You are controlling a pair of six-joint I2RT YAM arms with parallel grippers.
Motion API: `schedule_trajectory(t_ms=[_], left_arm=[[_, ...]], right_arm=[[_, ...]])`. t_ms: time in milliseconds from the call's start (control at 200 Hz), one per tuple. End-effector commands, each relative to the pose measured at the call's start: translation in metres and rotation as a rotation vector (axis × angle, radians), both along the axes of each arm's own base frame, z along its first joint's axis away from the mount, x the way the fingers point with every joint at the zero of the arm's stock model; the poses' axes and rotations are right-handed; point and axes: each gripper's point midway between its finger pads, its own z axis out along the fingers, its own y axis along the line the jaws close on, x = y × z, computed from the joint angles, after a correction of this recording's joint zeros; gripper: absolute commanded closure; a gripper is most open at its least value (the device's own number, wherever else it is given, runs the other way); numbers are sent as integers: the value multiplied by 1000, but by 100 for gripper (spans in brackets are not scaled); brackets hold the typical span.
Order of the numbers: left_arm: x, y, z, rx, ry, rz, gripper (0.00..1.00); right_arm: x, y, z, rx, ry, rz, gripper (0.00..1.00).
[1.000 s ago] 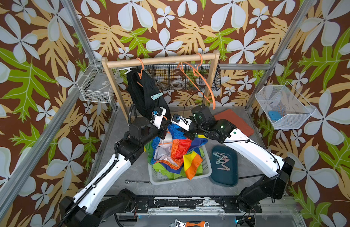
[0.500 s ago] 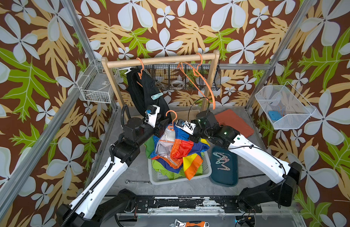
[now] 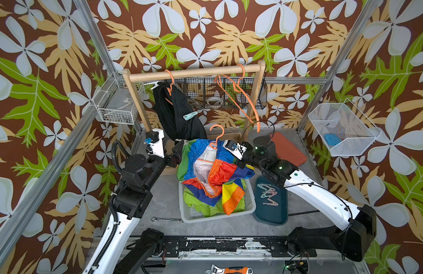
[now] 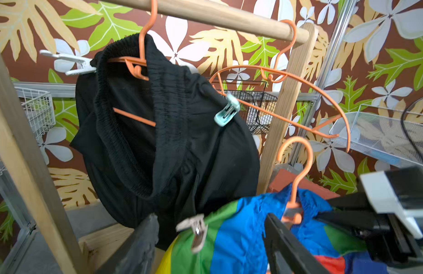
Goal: Remove the clothespins securing shorts to the hanger
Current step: Remove the clothespin from the hanger.
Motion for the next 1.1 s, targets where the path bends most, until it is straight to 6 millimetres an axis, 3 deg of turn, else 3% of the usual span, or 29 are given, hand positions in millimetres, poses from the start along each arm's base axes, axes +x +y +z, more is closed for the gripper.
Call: schedule_trajectory(t_ms=[0, 180, 505, 851, 1096], left_arm=[[-6, 4, -6, -55, 37, -54, 28], [-2, 30, -6, -190, 19, -148, 28], [-12, -7, -3, -192, -4, -450, 29], [5, -2, -25, -168, 34, -399, 38], [17, 14, -27, -133, 22, -276, 36]], right_arm=[[-7, 11, 43, 174, -76, 101, 98], [-20, 6, 46, 252, -69, 159, 98], [-23, 4, 40, 280, -45, 179, 98], [-27, 10, 52, 303, -35, 221, 97], [-30, 10, 58, 311, -33, 234, 97]])
